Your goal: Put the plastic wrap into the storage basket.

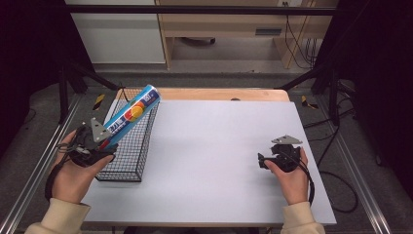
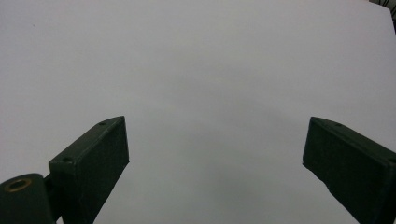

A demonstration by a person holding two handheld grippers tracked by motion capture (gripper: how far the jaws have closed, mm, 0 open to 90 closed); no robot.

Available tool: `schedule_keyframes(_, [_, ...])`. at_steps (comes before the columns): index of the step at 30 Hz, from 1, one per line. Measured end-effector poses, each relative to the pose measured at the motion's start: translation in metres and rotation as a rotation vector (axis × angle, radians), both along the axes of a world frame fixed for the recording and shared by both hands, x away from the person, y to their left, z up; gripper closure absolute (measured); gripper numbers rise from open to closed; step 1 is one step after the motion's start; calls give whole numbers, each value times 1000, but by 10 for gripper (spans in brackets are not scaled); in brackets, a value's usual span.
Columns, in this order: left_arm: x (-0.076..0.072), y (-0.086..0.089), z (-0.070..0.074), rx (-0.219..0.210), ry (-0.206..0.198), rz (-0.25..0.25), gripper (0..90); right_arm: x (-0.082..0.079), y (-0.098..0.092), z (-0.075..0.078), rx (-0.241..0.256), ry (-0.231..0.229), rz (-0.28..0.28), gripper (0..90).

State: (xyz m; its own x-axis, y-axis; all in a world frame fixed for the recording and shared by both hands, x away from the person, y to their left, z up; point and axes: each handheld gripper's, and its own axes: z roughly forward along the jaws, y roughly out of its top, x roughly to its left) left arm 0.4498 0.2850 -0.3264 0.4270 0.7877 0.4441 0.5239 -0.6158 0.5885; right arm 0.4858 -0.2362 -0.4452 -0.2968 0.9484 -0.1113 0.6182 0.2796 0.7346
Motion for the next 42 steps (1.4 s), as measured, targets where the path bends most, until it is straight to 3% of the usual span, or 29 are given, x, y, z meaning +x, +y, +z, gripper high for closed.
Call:
schedule_keyframes(7, [9,0,-6,39,61,25,307,-1,-1,0,16,0,0,73])
schedule_keyframes(18, [16,2,-12,35,112,61,310,0,-3,-3,27,7,-6,74])
schedule_keyframes(42, [20,2,-26,76,206,115,313,-1,-7,-2,39,6,-4,72])
